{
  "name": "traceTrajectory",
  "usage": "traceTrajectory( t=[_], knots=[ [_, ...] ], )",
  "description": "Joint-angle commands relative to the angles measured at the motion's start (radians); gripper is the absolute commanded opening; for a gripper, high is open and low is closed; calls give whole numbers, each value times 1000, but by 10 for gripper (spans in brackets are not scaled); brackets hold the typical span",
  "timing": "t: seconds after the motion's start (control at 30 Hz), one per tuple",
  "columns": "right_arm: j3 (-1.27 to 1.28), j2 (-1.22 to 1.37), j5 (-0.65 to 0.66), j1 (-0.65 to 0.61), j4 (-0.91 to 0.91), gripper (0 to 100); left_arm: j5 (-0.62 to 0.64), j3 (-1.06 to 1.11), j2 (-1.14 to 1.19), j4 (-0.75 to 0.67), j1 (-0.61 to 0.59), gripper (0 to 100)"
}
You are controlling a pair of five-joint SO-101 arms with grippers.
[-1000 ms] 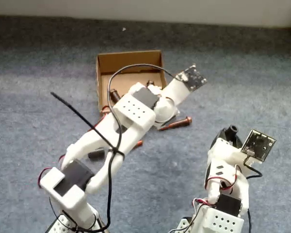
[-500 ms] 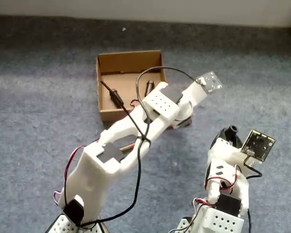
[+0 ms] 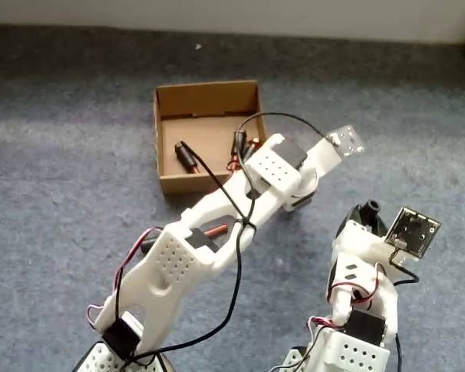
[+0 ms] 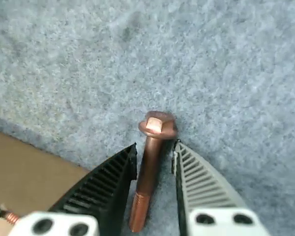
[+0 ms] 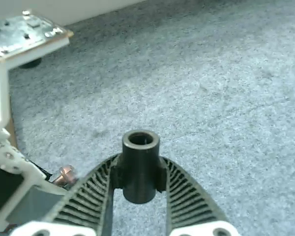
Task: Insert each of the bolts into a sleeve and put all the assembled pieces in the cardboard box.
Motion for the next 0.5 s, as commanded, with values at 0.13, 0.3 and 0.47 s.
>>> traceTrajectory(
  t=[0.13,0.3,0.47],
  knots=[
    [90,-25,-6,1,-25,5,-2,-128,62,43,4,146],
    [90,-25,-6,1,-25,5,-2,-159,73,66,21,43],
    [90,-25,-6,1,-25,5,-2,-159,68,84,41,6]
  ],
)
